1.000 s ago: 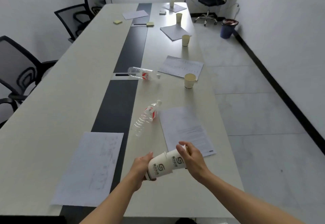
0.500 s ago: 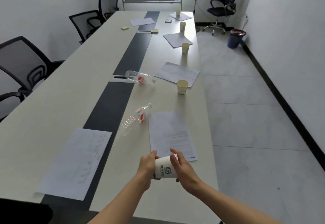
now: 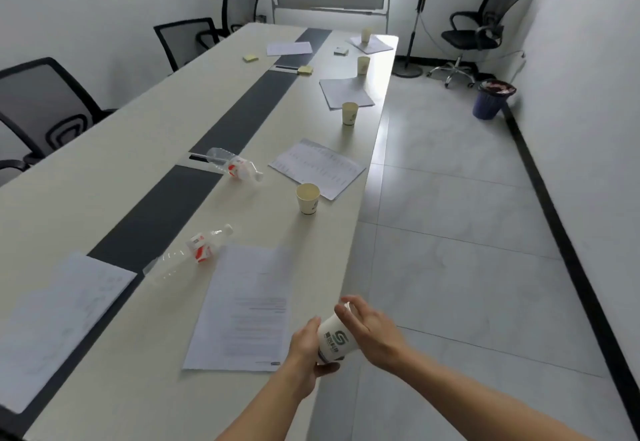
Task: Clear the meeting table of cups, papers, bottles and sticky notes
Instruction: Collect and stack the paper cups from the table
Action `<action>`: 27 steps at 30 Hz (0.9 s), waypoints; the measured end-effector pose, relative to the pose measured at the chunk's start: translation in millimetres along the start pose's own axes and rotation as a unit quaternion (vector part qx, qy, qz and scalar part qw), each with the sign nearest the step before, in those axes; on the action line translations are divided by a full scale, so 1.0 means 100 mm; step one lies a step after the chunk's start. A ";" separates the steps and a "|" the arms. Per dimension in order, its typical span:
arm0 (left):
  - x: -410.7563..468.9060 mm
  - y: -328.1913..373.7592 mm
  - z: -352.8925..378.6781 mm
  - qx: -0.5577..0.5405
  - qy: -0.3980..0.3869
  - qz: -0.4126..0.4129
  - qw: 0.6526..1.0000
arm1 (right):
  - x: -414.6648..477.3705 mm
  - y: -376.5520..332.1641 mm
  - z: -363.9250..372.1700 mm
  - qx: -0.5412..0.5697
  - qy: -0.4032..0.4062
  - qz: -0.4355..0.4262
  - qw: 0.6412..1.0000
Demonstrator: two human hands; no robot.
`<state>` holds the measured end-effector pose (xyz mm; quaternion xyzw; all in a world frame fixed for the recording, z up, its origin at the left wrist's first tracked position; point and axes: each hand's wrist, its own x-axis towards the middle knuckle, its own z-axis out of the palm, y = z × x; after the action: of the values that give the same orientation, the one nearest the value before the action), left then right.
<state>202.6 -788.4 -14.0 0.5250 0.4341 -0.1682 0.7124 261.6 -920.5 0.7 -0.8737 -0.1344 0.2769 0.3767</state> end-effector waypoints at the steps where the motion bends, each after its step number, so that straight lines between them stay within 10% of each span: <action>1: 0.02 0.02 0.09 0.001 -0.005 0.002 1.000 | 0.07 0.05 -0.10 -0.001 -0.010 -0.004 1.000; 10: 0.38 0.62 -0.06 0.122 -0.099 0.106 0.982 | 1.15 -0.14 -0.57 0.022 -0.097 -0.007 0.995; 27: 1.70 1.69 -0.31 0.176 0.101 0.038 0.979 | 3.84 -0.59 -0.84 -0.404 -0.126 -0.128 0.897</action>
<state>402.4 -657.9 -49.5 0.6724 0.4471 -0.1613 0.5673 620.5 -758.9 -55.2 -0.8838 -0.3919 0.2556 0.0033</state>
